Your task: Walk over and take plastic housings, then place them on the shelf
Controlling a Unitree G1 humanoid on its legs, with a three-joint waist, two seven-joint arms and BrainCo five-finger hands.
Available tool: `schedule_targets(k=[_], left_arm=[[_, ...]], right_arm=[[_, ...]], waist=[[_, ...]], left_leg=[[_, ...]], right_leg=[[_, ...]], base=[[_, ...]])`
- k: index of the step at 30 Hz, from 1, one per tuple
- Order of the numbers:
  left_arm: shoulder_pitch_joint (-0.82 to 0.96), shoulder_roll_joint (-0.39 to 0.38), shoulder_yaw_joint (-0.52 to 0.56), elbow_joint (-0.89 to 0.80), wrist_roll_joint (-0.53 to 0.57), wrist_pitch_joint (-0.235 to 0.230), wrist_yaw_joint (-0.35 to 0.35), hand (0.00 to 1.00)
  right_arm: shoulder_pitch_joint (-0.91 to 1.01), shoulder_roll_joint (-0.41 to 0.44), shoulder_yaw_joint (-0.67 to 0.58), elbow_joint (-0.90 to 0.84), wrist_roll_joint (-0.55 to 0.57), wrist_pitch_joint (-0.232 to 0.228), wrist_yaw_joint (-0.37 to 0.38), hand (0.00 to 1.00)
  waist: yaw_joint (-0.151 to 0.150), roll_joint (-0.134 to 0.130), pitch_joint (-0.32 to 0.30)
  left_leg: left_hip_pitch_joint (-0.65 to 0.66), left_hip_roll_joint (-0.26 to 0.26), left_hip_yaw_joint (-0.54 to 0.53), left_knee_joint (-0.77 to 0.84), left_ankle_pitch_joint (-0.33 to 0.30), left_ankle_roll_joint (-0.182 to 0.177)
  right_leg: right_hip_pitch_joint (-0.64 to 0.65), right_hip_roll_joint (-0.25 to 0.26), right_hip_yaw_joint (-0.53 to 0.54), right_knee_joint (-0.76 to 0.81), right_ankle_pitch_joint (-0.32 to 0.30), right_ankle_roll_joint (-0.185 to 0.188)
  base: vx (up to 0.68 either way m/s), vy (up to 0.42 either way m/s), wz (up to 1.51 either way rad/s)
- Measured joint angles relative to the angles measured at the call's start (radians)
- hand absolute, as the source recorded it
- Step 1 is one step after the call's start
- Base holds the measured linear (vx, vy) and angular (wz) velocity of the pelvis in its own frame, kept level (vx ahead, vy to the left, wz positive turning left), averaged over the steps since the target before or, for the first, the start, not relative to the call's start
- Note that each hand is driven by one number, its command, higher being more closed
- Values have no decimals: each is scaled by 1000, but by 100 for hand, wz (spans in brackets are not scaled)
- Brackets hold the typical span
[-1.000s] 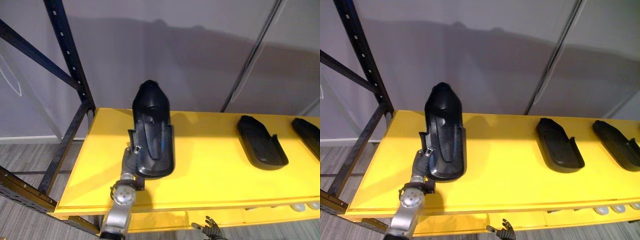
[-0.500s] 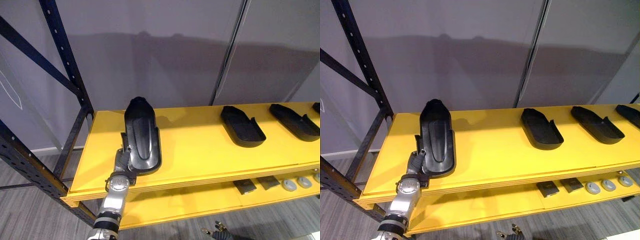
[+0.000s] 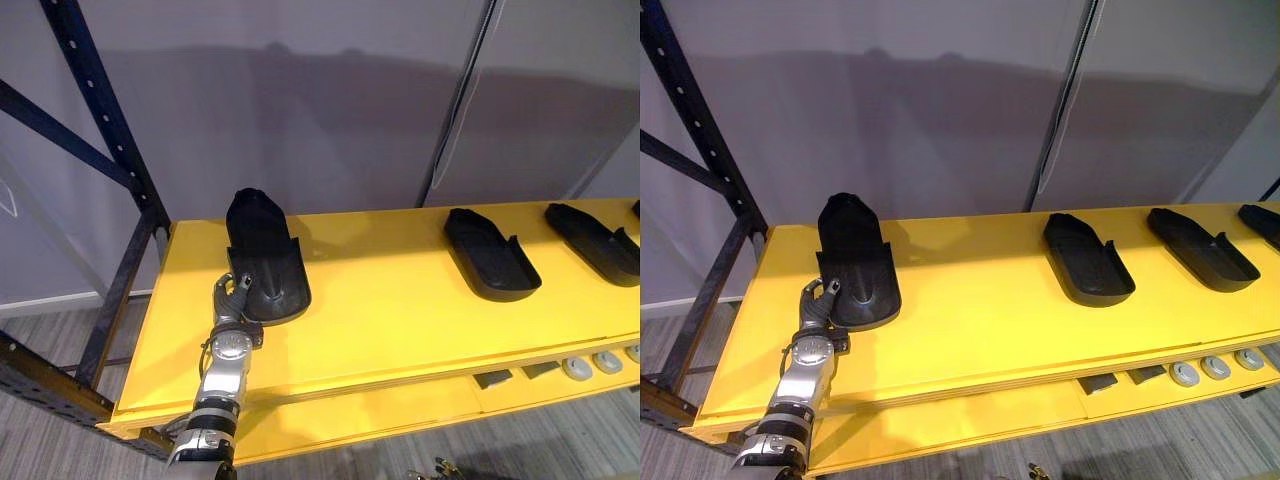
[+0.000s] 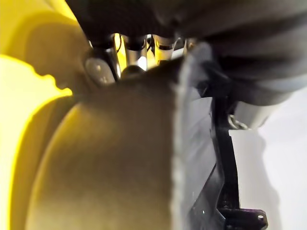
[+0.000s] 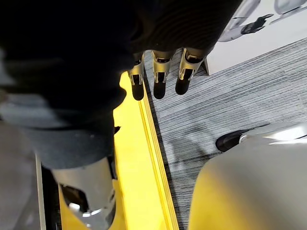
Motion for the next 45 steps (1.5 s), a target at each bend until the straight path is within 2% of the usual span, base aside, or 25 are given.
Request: schedule_targets(k=[8, 16, 22, 23, 24, 27, 29, 37, 45], left_arm=[[3, -1, 9, -38, -1, -1, 2, 0], [49, -22, 21, -160, -19, -2, 8, 0], [91, -22, 11, -313, -17, -12, 23, 0], [109, -24, -6, -384, -17, -14, 23, 0], [135, -27, -33, -471, -6, -26, 21, 100], [209, -36, -120, -661, 8, -78, 12, 100], [274, -46, -163, -759, 33, -112, -16, 100], [506, -62, -309, -923, 61, -209, -126, 100], [558, -61, -366, -877, 70, -218, -183, 100]], right_arm=[[-13, -1, 18, 1, -3, 2, 0, 0], [-5, -5, 18, 0, -3, 5, 0, 0], [-7, -4, 18, 0, -3, 4, 0, 0], [-8, -4, 18, -1, -3, 4, 0, 0], [-6, -4, 18, -1, -3, 4, 0, 0], [11, -4, 17, -6, -2, 3, 0, 0], [19, -6, 17, -15, -2, 2, 0, 0], [68, -17, 17, -20, 2, -1, -1, 0], [87, -15, 19, -20, 2, -3, -8, 0]], waist=[[-5, -9, 26], [3, -8, 35], [5, -8, 36], [6, -8, 35], [11, -8, 35], [30, -7, 34], [32, -2, 31], [63, 22, 3], [82, 16, -11]], left_leg=[[0, 2, 9, -4, -10, 2], [-2, 4, 9, -4, -11, 1], [-3, 6, 9, 0, -12, 0], [-4, 9, 8, 0, -12, 0], [-5, 13, 8, 0, -12, 0], [-5, 20, 8, 0, -13, -2], [-7, 27, 8, -1, -19, -8], [-20, 35, 2, -4, -19, -12], [-31, 30, 1, 0, -4, -7]], right_leg=[[-4, -1, 3, -10, 13, 1], [-3, 0, 1, -20, 13, 1], [2, 2, -1, -24, 13, 1], [5, 4, 5, -18, 13, 1], [1, 9, 7, -13, 13, 1], [-6, 18, 22, 1, 13, 1], [-15, 24, 25, 13, 13, 2], [-44, 35, 23, 40, -17, 23], [-48, 30, 18, 47, -13, 19]], base=[[-82, 10, -5], [-22, 1, 0], [36, -8, 1], [0, 0, 0], [0, 0, 0], [-27, -6, -2], [-61, -10, -4], [-67, -13, 1], [13, 1, 1]])
